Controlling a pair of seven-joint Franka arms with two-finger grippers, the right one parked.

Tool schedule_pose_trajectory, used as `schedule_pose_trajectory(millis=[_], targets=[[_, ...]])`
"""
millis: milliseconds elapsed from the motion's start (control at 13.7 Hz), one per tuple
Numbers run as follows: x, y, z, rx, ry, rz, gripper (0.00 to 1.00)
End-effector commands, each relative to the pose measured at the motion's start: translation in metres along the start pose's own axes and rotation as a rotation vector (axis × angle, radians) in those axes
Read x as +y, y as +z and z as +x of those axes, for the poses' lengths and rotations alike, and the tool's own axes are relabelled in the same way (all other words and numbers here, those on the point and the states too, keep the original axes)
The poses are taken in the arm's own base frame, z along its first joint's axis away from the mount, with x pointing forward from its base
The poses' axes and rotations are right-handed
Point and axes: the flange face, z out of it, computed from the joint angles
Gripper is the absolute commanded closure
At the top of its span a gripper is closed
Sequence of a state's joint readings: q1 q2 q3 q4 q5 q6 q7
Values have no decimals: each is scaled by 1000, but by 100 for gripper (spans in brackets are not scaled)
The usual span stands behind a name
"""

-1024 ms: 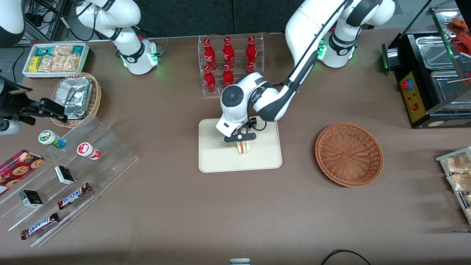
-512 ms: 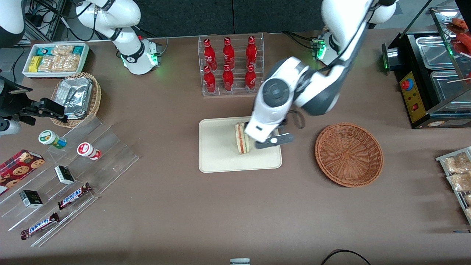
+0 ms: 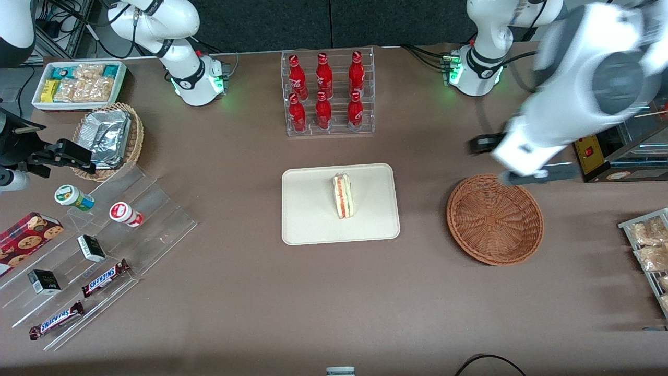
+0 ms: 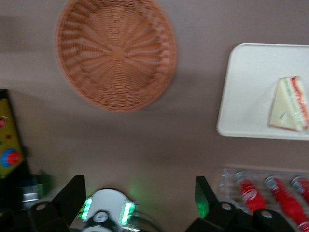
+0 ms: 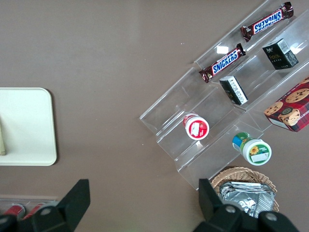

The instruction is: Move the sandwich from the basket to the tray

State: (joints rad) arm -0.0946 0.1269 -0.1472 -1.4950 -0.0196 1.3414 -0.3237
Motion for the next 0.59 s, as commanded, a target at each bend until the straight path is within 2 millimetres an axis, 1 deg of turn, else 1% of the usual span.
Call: schedule_pose_trajectory(millis=[0, 146, 220, 366, 512], targets=[[-40, -16, -19, 12, 19, 12, 0], [-78, -32, -30, 24, 17, -4, 0], [-88, -39, -40, 25, 48, -3, 0], [-115, -51, -53, 37, 39, -14, 0], [-137, -52, -56, 27, 70, -29, 0]])
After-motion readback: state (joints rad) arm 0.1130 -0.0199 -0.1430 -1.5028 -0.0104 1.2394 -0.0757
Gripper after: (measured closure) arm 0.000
